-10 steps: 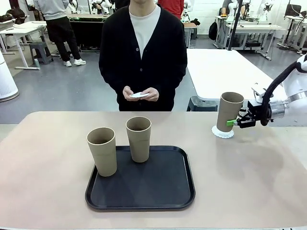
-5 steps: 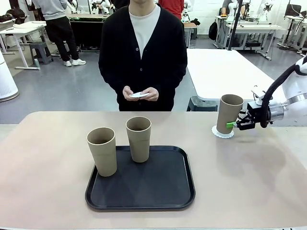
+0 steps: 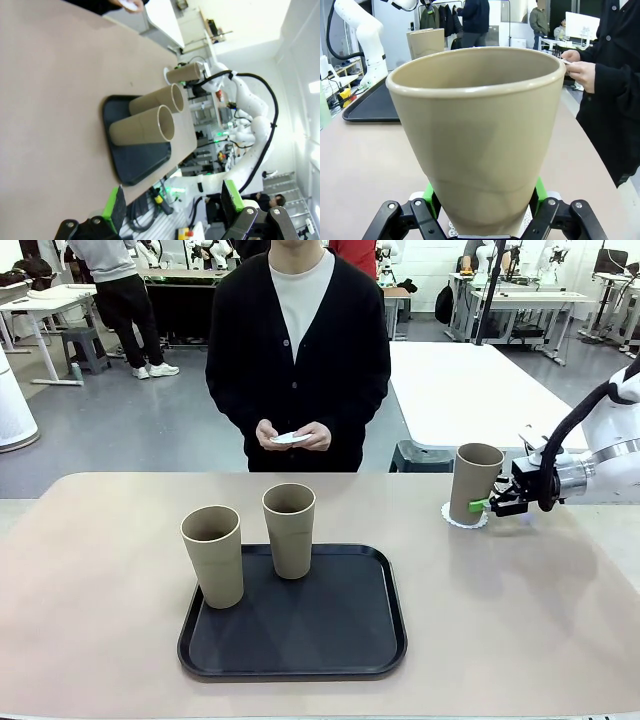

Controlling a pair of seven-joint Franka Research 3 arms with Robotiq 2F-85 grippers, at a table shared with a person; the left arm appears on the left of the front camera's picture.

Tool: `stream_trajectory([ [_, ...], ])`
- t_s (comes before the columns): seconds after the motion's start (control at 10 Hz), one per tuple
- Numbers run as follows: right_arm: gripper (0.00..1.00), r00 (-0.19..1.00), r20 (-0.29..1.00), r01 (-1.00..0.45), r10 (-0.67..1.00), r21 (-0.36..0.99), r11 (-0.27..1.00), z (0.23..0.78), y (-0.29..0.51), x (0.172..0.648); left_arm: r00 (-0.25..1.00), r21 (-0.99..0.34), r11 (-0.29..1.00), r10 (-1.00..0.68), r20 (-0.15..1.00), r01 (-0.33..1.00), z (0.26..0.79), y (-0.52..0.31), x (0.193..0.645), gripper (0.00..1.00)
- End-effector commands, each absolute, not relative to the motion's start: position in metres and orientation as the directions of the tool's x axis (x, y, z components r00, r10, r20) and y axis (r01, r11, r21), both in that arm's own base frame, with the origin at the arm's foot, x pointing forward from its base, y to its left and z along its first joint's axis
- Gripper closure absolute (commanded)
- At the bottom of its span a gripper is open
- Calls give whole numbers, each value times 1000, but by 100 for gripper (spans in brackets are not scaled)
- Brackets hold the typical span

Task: Place coasters on the table and set cups on them.
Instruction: Pick up one Reusable plastic cup and place it on a coaster set by the human.

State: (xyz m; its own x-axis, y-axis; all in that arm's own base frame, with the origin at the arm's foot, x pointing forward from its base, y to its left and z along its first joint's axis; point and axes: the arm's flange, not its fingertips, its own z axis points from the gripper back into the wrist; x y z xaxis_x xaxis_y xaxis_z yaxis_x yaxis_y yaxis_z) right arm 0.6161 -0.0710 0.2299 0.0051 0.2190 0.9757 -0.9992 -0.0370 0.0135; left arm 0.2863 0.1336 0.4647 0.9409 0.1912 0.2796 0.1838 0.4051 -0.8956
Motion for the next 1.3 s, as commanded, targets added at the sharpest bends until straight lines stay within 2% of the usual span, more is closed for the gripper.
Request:
stream_trajectory([
  [0.0,19,29,972,-999,231,39,-37,233,-70,627,938,-897,399,193,288,193,466,135,285,0],
  [0.2,19,60,973,-997,223,69,-32,232,-72,629,938,-897,399,193,288,193,466,135,285,0],
  [0.3,0,69,971,-997,227,77,-29,233,-72,629,938,-897,399,193,288,193,466,135,285,0],
  [1.2,0,187,915,-980,358,198,9,233,-75,628,938,-897,399,193,288,193,466,135,285,0],
])
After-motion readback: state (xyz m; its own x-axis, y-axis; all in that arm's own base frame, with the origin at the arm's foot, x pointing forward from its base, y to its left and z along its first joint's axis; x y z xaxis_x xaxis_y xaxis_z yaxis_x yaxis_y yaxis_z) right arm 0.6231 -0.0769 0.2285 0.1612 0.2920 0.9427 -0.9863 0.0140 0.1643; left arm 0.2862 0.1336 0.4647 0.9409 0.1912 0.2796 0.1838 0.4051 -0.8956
